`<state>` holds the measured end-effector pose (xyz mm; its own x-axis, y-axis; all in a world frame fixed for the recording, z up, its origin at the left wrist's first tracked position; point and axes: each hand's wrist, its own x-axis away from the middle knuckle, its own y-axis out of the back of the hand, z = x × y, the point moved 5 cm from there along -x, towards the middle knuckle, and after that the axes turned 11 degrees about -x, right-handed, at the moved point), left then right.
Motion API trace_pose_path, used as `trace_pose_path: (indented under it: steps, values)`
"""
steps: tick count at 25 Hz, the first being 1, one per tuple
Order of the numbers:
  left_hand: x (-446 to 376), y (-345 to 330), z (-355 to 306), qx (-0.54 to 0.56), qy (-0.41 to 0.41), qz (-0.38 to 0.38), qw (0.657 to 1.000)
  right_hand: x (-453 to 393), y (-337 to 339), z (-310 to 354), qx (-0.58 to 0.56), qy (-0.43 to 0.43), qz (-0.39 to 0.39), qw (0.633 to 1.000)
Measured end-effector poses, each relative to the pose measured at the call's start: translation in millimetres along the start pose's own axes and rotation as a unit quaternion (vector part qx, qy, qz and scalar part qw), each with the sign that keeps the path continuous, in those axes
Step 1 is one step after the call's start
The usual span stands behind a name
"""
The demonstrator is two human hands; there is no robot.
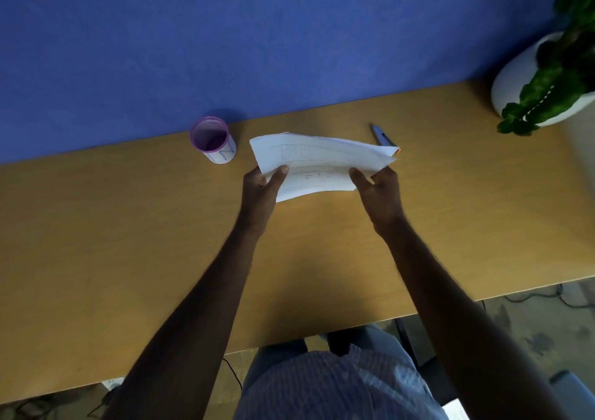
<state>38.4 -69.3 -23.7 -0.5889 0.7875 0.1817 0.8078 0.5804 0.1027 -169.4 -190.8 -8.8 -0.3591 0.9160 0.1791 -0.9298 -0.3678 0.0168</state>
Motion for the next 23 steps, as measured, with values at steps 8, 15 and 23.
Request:
trace_pose_path:
  steps: [8,15,23]
  values:
    - [-5,3,-7,-0.046,0.022,0.004,0.999,-3,2,4,-0.002,-0.007,0.024,1.000]
    - [-7,4,-10,-0.063,0.103,0.043,0.992,7,13,-20,-0.028,-0.102,-0.010,0.994]
    - [-40,-8,5,-0.016,0.183,-0.070,0.981,-1,10,-45,-0.010,-0.160,0.006,0.987]
